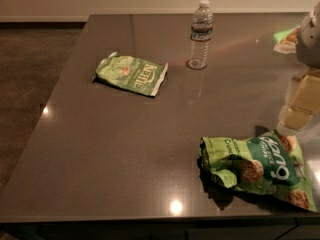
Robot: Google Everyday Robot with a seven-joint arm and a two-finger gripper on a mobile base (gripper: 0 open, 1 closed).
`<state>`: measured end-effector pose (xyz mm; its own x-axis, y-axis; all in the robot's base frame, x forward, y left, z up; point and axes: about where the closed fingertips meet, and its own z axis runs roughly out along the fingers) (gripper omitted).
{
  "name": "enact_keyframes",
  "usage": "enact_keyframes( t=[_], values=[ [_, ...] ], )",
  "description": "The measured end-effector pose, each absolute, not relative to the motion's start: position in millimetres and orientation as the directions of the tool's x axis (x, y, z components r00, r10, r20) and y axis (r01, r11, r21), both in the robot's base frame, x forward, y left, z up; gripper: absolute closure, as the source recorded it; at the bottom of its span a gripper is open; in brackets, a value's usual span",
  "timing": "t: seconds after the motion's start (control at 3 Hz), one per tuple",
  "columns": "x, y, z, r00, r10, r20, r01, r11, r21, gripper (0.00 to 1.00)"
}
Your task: Move green rice chip bag near green jalapeno chip bag
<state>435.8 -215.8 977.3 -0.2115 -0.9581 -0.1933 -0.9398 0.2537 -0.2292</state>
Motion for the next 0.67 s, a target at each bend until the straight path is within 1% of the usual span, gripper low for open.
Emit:
enact_keyframes(
  t=[0.67],
  values=[
    [402.9, -207.9, 948.8, -0.172, -0.970, -0.171, -0.968, 0.199, -0.156, 0.00]
  ],
)
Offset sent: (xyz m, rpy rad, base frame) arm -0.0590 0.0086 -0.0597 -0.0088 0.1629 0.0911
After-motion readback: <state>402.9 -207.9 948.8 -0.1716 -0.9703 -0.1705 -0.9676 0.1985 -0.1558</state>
